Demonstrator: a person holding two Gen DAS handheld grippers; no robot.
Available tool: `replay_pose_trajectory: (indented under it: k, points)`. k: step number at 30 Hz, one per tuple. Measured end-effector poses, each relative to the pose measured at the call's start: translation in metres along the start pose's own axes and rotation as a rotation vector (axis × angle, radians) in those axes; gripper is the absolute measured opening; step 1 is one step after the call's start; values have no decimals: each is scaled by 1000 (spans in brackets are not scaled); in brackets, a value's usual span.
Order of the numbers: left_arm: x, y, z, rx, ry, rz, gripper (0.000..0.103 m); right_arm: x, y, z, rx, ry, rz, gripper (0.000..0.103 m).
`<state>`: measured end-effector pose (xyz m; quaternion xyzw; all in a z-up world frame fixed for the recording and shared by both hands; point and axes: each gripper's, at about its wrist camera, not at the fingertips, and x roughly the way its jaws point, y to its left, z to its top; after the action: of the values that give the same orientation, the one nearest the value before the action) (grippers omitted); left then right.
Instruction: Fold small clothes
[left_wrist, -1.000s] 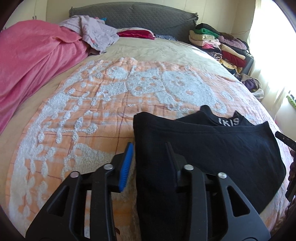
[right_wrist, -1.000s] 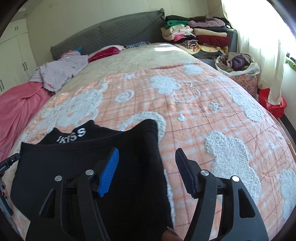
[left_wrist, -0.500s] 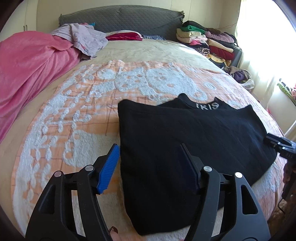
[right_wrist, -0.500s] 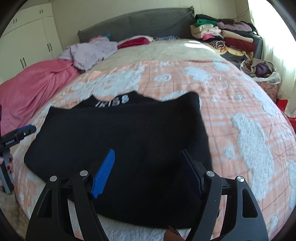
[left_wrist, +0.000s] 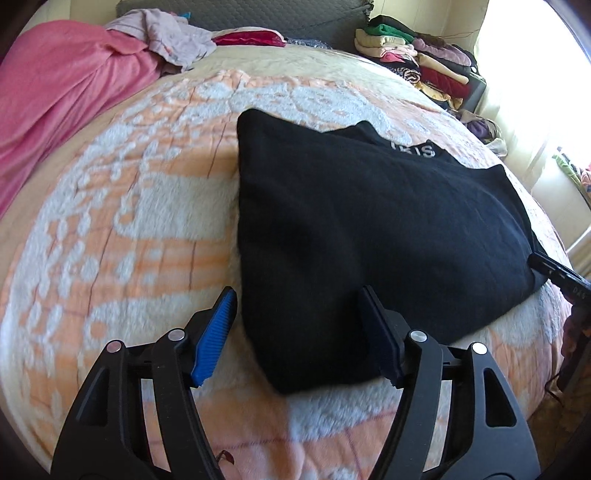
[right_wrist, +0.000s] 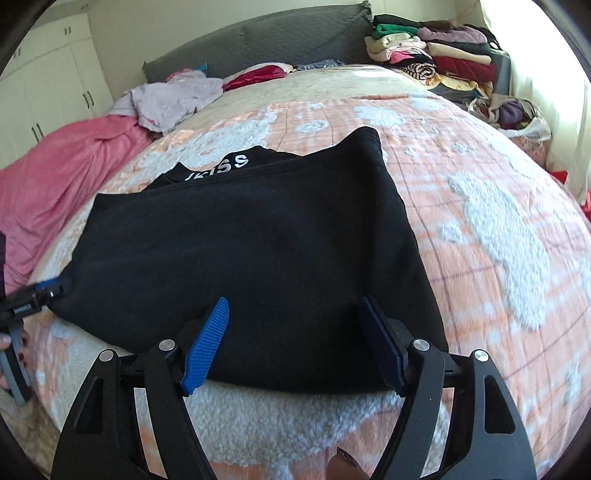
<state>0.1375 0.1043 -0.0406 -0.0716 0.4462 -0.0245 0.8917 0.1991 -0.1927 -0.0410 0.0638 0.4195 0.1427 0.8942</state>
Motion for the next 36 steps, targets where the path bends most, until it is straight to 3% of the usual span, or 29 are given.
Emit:
replay_pose_trajectory:
  k: [6, 7, 17, 22, 36]
  points:
    - [-24, 4, -5, -1, -44, 26, 62, -14, 3, -10, 32, 38, 2, 72]
    - [-29, 5, -5, -5, -54, 30, 63, -19, 5, -12, 31, 39, 2, 76]
    - [-55, 12, -6, -27, -101, 50, 83, -51, 51, -10, -75, -21, 2, 93]
    - [-63, 15, -1, -26, -121, 83, 93, -58, 82, -4, -138, -47, 31, 96]
    - [-66, 30, 12, -51, -131, 128, 93, -41, 165, -7, -324, -46, 89, 96]
